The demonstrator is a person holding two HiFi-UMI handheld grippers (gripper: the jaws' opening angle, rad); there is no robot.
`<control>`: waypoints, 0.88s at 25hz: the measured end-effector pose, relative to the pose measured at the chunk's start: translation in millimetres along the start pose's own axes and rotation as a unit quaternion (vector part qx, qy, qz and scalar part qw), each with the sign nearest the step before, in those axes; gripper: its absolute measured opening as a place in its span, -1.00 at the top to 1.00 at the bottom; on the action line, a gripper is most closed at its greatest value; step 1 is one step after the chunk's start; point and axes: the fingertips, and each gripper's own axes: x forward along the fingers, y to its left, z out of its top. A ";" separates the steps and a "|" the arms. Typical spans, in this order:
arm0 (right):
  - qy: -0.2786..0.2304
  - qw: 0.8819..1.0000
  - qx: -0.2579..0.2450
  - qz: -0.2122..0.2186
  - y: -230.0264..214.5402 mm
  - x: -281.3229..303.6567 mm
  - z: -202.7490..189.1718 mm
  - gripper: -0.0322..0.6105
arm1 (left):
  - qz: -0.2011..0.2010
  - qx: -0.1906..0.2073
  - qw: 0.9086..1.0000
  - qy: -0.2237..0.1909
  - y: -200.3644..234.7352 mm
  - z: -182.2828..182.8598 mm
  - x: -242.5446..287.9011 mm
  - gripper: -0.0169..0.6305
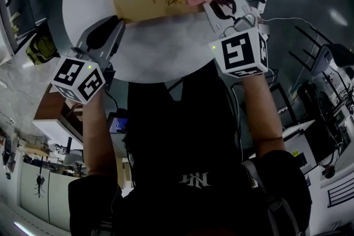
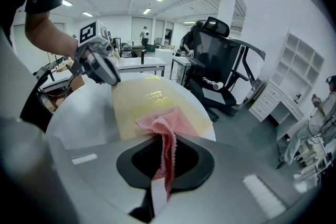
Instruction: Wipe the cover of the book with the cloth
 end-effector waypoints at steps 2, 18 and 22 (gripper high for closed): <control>0.004 1.000 0.005 -0.007 -5.6 -4.3 -6.4 0.86 | 0.000 0.001 1.000 0.000 -0.4 0.2 0.1 0.76; -0.033 0.999 0.005 -0.028 -5.3 -31.0 40.7 0.86 | -0.008 -0.003 1.000 -0.017 -0.6 -2.6 0.1 0.76; -0.078 0.996 0.003 0.030 45.1 -2.4 93.7 0.86 | -0.010 -0.003 1.000 -0.022 0.4 -2.3 -1.7 0.76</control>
